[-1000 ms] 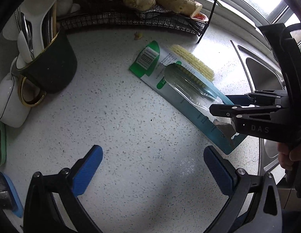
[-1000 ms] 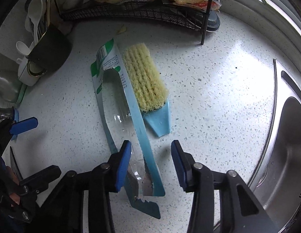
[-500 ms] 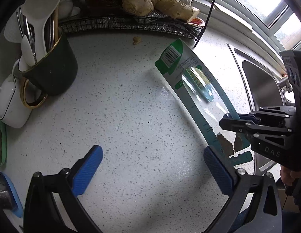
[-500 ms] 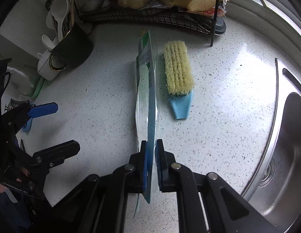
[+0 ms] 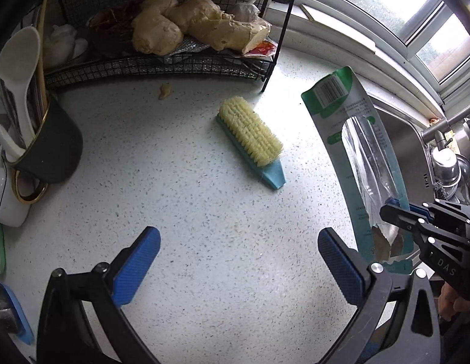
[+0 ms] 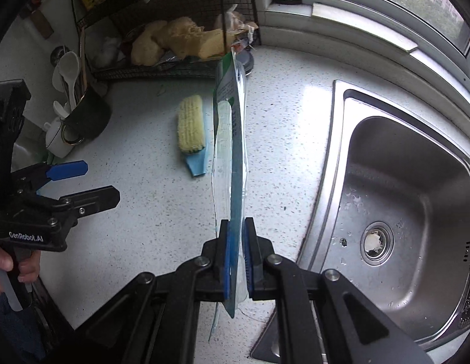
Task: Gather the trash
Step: 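Grasp the yellow scrub brush with the left gripper while the right gripper holds the packaging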
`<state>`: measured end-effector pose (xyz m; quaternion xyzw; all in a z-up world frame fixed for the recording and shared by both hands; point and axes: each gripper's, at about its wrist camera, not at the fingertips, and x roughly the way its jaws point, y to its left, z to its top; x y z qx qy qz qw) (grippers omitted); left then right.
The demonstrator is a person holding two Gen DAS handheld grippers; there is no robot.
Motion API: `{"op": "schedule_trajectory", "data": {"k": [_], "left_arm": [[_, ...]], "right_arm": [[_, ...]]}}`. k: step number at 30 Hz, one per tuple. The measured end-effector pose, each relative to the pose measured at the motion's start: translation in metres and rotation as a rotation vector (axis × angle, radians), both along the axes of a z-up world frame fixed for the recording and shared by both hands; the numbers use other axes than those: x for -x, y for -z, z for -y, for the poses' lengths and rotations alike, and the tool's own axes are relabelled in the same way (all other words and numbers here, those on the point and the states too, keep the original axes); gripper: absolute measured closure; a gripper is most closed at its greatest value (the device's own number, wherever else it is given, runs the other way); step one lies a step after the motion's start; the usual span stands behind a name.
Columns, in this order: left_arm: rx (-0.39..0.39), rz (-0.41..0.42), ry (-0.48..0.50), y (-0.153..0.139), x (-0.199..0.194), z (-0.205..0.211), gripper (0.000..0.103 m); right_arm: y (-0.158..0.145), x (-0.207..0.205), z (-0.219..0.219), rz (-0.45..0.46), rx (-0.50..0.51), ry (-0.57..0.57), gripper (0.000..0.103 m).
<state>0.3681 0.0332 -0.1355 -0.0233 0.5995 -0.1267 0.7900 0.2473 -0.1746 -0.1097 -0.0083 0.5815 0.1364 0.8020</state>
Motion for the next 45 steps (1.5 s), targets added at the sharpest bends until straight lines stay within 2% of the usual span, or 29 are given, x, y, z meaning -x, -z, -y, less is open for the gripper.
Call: {"op": "schedule_trajectory", "data": {"k": [9,15,19,22,26,30,34,39,45], "left_arm": [[-0.035,-0.044,-0.009,0.029,-0.049,0.04,0.0],[-0.082,-0.071,-0.05,0.057,-0.087,0.046,0.012],[-0.088,-0.085,-0.057,0.072,-0.108,0.05,0.014],[-0.11,-0.074,-0.04,0.076,-0.118,0.058,0.021],[-0.126,-0.079,-0.003,0.073,-0.126,0.07,0.037],[-0.158,-0.073,0.016,0.072,-0.124,0.078,0.058],[-0.144,-0.083,0.026,0.072,-0.112,0.073,0.061],[-0.163,-0.081,0.057,0.069,-0.092,0.077,0.064],[-0.131,-0.063,0.063,0.049,-0.053,0.078,0.064]], "right_arm": [[0.014,-0.018,0.02,0.006,0.03,0.149,0.096],[0.019,-0.023,0.029,0.003,0.048,0.191,0.096],[0.019,-0.023,0.036,-0.002,0.057,0.209,0.096],[0.019,-0.021,0.038,-0.001,0.065,0.218,0.096],[0.019,-0.023,0.044,0.001,0.058,0.236,0.096],[0.017,-0.023,0.041,0.011,0.045,0.229,0.096],[0.015,-0.022,0.037,0.018,0.034,0.217,0.096],[0.013,-0.021,0.033,0.025,0.027,0.193,0.096],[0.007,-0.012,0.032,0.042,0.016,0.156,0.096]]}}
